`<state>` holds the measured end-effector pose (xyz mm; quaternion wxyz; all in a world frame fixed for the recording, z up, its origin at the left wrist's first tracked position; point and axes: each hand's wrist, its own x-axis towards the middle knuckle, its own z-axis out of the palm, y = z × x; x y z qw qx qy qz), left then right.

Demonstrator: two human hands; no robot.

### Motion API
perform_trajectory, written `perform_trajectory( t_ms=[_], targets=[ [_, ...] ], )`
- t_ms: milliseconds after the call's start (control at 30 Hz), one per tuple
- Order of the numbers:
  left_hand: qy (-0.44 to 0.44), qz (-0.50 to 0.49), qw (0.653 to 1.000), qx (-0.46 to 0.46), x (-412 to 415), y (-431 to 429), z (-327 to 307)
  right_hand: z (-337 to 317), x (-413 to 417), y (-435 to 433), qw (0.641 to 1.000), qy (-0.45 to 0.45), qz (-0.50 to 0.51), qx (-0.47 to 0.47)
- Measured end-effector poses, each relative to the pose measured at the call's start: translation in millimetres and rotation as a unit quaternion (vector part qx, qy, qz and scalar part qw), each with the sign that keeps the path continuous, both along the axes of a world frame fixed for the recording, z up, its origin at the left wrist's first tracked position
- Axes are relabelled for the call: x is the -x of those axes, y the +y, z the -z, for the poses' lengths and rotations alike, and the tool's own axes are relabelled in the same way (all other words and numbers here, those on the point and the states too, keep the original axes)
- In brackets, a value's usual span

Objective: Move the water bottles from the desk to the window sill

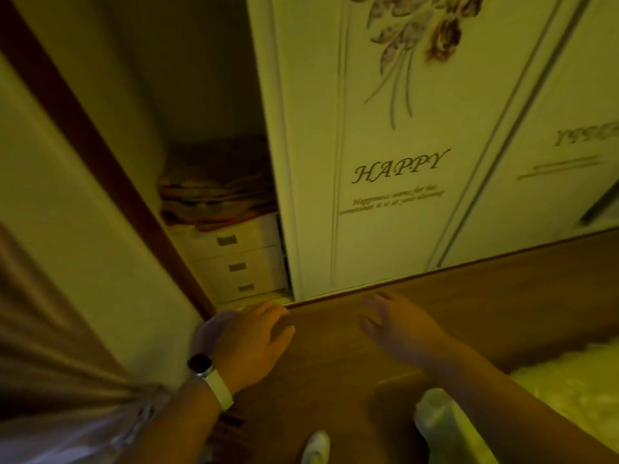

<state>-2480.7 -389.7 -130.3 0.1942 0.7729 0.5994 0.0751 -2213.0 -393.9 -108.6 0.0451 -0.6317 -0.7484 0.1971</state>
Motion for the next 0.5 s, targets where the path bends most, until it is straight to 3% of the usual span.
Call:
perform_trajectory(
  t_ms=[233, 500],
  targets=[
    [-0.002, 0.090, 0.996, 0.012, -25.1, 133.5, 3.6, -7.4, -16.4, 88.9, 0.998, -0.015, 0.065, 0.009],
    [-0.007, 0.219, 0.976, 0.011, -108.6, 226.2, -3.6, -25.9, -74.7, 126.1, 0.986, -0.029, 0.162, -0.014]
  ],
)
